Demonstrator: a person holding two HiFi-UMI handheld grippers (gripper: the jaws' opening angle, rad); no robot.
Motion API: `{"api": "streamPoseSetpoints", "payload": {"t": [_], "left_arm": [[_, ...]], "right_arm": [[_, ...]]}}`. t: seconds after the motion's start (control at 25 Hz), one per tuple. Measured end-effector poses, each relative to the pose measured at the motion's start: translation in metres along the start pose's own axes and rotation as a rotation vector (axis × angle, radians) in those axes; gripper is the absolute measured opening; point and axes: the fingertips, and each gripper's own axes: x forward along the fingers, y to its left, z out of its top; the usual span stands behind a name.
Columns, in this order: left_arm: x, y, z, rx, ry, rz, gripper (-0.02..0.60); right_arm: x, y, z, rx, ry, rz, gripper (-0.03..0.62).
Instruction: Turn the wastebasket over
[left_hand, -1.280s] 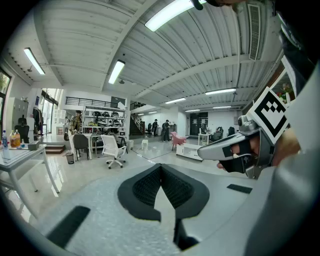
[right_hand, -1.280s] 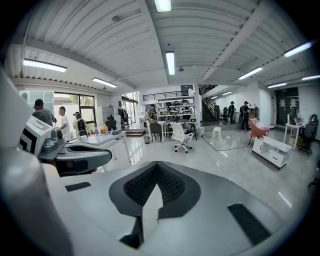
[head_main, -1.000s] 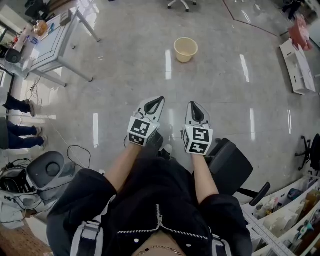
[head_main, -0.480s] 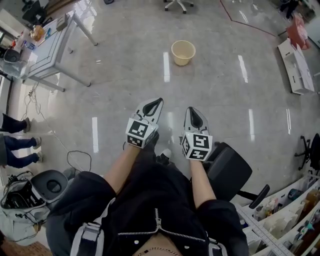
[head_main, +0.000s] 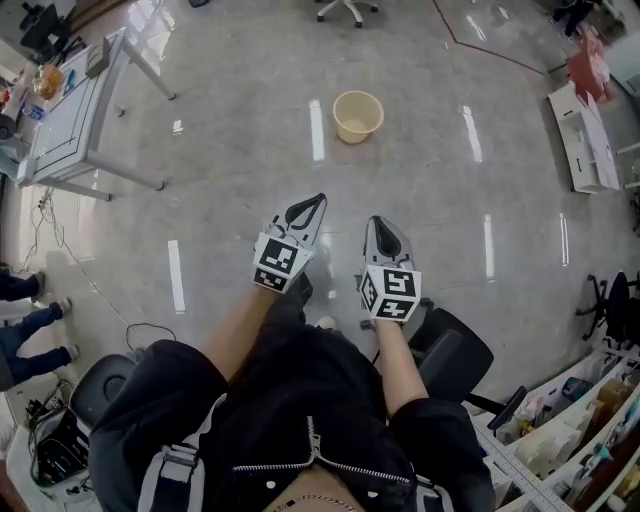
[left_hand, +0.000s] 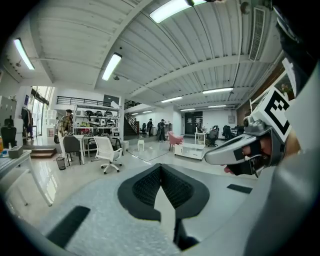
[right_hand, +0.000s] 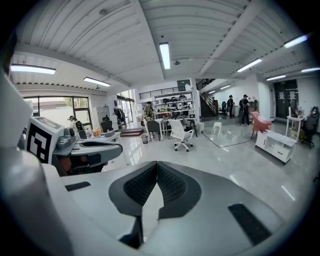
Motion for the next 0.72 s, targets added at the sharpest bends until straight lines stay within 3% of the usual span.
{"api": "streamPoseSetpoints", "payload": {"t": [0.4,0.72], "left_arm": [[0.078,0.118,0.023,0.018,-0.014,-0.048,0.006],[0.166,0.161,0.019,-0.004,0.012,-0.05,0.006]], "right_arm": [[0.131,-0.007,0.062,-0.017,0.007,-0.028,0.009],[0.216,-0.073,0.081,-0.001,0.021,-0.027,0.009]]}}
